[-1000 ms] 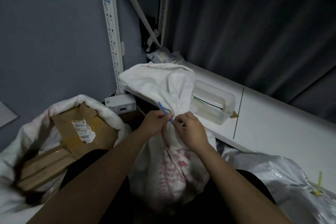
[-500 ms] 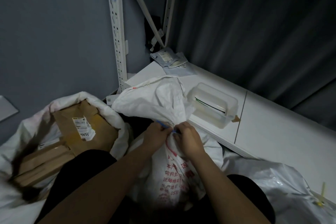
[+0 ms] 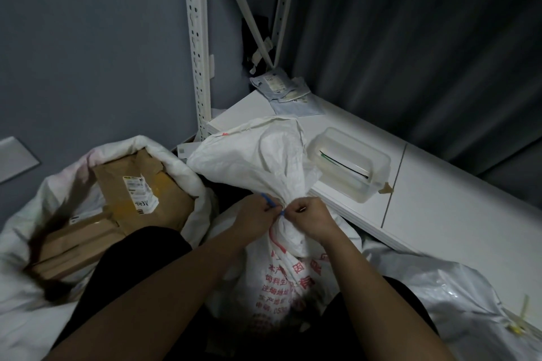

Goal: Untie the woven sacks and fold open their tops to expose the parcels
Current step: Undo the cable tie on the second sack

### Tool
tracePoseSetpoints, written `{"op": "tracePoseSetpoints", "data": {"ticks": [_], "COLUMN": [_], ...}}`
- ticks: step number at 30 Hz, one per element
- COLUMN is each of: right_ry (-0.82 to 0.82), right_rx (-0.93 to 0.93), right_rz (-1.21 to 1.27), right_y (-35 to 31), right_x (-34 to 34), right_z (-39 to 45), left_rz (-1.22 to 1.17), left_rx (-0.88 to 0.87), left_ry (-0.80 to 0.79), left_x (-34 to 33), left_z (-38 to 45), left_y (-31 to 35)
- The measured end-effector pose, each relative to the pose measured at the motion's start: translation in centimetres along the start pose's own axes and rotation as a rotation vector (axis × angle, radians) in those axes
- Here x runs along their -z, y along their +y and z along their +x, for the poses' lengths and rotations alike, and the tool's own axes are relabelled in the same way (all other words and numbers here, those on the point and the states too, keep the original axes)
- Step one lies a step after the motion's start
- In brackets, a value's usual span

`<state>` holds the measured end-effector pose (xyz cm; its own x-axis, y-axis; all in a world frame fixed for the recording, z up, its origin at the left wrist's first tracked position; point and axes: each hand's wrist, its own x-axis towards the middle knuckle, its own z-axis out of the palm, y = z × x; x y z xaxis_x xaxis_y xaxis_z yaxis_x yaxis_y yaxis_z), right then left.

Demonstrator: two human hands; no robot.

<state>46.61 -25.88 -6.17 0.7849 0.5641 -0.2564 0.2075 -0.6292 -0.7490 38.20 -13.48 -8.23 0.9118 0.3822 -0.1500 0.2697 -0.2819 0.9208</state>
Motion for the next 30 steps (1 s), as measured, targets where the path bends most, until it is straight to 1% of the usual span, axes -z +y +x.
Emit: {"op": "tracePoseSetpoints", "data": {"ticks": [4,7,11,14,22,26,30], "right_ry": [-0.003,0.015,-0.007,-0.041,-0.093,-0.114,-0.124], "right_rx": [-0.011,-0.001,-0.008,-0.018,-0.052,-0.071,-0.059], "right_rz": [-0.118,-0.093,-0.049,-0.06,-0.012,0.046,0.01], "right_y": [0.0,0.1,0.4,0.9,1.7,1.6,1.6], "right_x": [-0.5,-1.4,-2.7,-3.1,-3.2,-2.9,-3.0], "right_z": [0.2,0.2,0.2,0.4,0.6,0.4,0.3], "left_rz": [0.007,0.054,0.11,0.112,0.082,0.058,0.065], "left_rx": [0.0,-0.002,0.086,0.119,0.115,0.056,0.012], "left_ry": [-0.015,0.017,0.098,0.095,0.079,0.088,0.057], "left_x": [0.0,0.2,-0.1,-0.6,-0.4,-0.3,-0.3], "left_z": [-0.3,-0.4,-0.6,-0.9,-1.2,-1.5,-2.2], "left_y": [0.3,0.3,-1.1,-2.0,-2.4,-2.2,-2.0]}}
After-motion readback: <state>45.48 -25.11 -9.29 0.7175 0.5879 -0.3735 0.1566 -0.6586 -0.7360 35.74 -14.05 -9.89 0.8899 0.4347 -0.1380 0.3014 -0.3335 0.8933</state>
